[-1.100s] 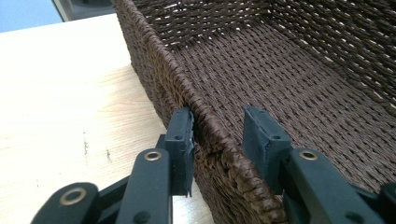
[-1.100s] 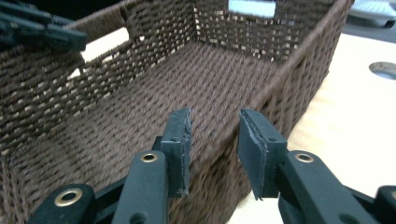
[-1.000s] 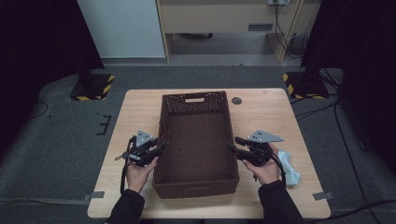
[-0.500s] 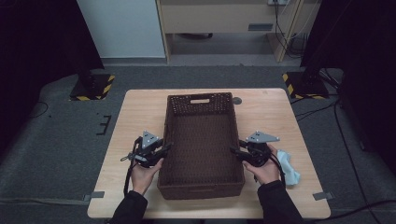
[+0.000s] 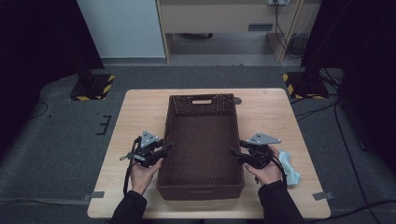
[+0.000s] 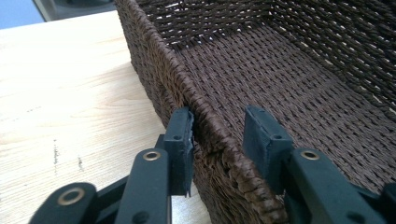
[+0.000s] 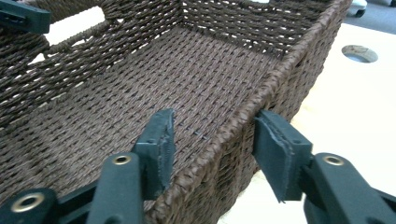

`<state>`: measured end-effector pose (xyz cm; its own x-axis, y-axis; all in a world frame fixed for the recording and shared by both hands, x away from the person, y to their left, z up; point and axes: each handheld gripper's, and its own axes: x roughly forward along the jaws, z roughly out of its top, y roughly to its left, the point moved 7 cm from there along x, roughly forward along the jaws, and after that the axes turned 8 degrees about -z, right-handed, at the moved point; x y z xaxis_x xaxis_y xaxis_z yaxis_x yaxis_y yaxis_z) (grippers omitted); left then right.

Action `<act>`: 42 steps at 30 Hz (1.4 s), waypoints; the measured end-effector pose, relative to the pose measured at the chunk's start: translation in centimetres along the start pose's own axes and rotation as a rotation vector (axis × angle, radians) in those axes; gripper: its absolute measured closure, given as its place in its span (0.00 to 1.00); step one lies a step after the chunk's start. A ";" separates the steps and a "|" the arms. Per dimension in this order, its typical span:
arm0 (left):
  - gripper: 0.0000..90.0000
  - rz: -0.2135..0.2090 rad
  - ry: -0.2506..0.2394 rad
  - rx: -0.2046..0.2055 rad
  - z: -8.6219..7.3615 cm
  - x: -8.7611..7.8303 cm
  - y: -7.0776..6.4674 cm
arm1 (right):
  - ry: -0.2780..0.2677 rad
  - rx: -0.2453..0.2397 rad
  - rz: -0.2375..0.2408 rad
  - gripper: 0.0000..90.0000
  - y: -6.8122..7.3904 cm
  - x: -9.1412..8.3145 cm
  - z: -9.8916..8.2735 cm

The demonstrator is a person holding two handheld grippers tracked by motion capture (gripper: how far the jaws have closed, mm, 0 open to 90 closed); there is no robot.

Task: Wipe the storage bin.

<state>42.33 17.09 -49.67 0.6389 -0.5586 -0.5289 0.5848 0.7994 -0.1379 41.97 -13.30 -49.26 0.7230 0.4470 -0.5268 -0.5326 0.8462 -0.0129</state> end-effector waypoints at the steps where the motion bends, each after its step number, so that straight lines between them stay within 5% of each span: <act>1: 0.68 0.002 0.002 0.000 0.0 0.0 0.0 | 0.002 0.006 0.003 0.53 0.0 0.0 0.0; 6: 0.67 0.002 0.000 0.003 0.0 0.1 0.0 | -0.055 0.038 -0.012 0.49 -0.8 -1.2 0.9; 13: 0.67 -0.004 0.000 0.006 0.0 0.2 0.1 | -0.081 0.080 -0.106 0.46 -4.3 -2.7 0.9; 20: 0.67 -0.004 0.005 0.004 0.0 0.2 0.1 | -0.032 0.102 -0.181 0.44 -7.1 -3.1 -1.3; 35: 0.67 -0.001 0.004 -0.001 -0.1 0.2 0.1 | 0.078 0.107 -0.299 0.41 -11.0 -5.3 -6.9; 42: 0.67 0.000 0.004 -0.001 -0.1 0.2 0.1 | 0.149 0.154 -0.337 0.43 -12.1 -6.4 -10.6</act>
<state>42.43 17.06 -49.82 0.6370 -0.5573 -0.5325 0.5843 0.7997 -0.1381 39.13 -29.48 -54.75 0.7683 0.0997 -0.6323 -0.1962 0.9769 -0.0843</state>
